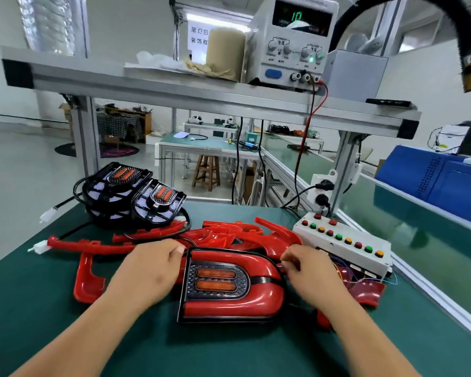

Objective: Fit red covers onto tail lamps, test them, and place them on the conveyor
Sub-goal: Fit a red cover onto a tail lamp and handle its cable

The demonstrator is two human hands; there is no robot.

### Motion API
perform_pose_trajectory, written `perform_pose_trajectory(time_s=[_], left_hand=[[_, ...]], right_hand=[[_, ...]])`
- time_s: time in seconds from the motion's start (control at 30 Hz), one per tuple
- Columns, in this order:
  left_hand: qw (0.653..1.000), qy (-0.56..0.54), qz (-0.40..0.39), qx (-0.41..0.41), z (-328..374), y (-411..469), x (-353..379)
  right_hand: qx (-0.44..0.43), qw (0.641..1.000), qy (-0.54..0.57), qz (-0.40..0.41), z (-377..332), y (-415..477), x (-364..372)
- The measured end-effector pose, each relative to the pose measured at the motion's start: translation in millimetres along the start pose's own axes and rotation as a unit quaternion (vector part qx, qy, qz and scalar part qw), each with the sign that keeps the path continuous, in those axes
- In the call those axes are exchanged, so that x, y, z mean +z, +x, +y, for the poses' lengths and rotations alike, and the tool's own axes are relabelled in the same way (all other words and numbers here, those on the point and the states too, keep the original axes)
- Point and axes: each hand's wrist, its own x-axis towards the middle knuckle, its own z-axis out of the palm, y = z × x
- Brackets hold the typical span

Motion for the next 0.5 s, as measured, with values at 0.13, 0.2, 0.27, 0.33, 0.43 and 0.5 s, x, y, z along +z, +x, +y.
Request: perform_pose_trajectory(time_s=[0.13,0.2,0.27,0.33,0.43,0.5], left_hand=[[0.998,0.038,0.044,0.039,-3.3,2.1,-2.4],[0.996,0.062,0.029,0.052,-6.1,3.7,-1.5],[0.996,0.07,0.02,0.054,-7.3,4.8,-0.9],[0.997,0.062,0.026,0.049,-8.1,5.8,-0.7],[0.998,0.033,0.035,0.034,-10.7,6.8,2.3],[0.998,0.019,0.045,0.038,-11.6,7.3,4.8]], right_hand=[[-0.053,0.995,-0.084,-0.017,8.2,9.6,7.3],[-0.037,0.991,-0.116,-0.049,10.9,12.8,10.6],[-0.032,0.991,-0.119,-0.049,13.5,14.1,15.2],[-0.035,0.992,-0.112,-0.039,14.2,14.5,17.6],[-0.049,0.994,-0.101,-0.01,15.2,15.4,18.2],[-0.069,0.995,-0.075,0.015,16.5,17.0,18.2]])
